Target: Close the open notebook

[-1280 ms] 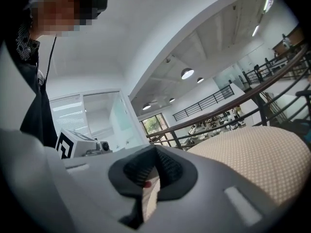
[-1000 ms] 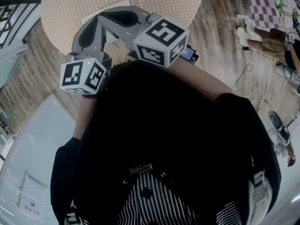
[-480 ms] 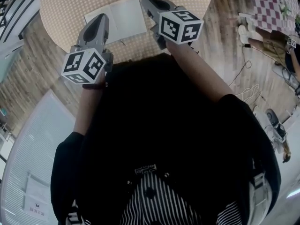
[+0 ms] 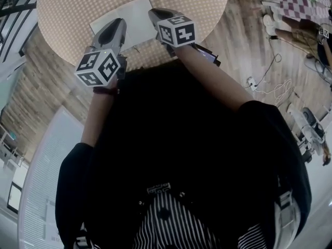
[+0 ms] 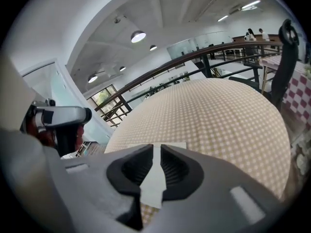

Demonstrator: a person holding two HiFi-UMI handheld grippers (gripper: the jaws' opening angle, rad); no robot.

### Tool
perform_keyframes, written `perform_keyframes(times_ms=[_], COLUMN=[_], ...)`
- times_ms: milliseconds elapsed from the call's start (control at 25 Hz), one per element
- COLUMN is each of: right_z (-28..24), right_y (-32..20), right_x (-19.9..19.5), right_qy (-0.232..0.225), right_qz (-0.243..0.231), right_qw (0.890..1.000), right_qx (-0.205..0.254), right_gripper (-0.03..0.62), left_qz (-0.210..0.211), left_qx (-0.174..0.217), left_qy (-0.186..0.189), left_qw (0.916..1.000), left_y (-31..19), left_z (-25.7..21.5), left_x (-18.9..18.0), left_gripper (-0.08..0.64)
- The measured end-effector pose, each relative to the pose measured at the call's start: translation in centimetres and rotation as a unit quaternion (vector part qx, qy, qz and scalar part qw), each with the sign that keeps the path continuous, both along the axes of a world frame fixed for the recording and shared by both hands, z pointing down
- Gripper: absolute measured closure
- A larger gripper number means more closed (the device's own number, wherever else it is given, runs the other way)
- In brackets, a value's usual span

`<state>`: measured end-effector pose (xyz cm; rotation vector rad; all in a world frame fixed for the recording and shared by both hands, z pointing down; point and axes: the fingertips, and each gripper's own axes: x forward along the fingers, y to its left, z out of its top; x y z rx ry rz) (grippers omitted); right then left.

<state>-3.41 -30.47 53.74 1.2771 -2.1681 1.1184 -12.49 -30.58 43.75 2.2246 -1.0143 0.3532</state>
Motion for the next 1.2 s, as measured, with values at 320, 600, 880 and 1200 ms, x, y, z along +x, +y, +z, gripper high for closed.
perform_keyframes(times_ms=[320, 600, 880, 1200], right_z=[3.1, 6.5, 9.7, 11.8], right_y=[1.7, 3.2, 3.1, 2.6], right_x=[-0.3, -0.1, 0.3, 1.5], right_qy=[0.019, 0.042, 0.052, 0.068], right_qz=[-0.012, -0.033, -0.031, -0.016], right_qw=[1.000, 0.998, 0.995, 0.994], right_qx=[-0.019, -0.044, -0.074, -0.082], right_gripper=[0.543, 0.495, 0.472, 0.465], left_qz=[0.031, 0.071, 0.086, 0.117], left_qx=[-0.030, -0.060, -0.076, -0.114], left_qy=[0.001, -0.010, -0.026, -0.065], left_qw=[0.9991, 0.9956, 0.9930, 0.9844], left_y=[-1.0, -0.6, -1.4, -0.2], left_z=[2.8, 5.4, 8.5, 14.2], left_x=[2.5, 4.7, 5.0, 5.8], left_gripper=[0.506, 0.500, 0.554, 0.555])
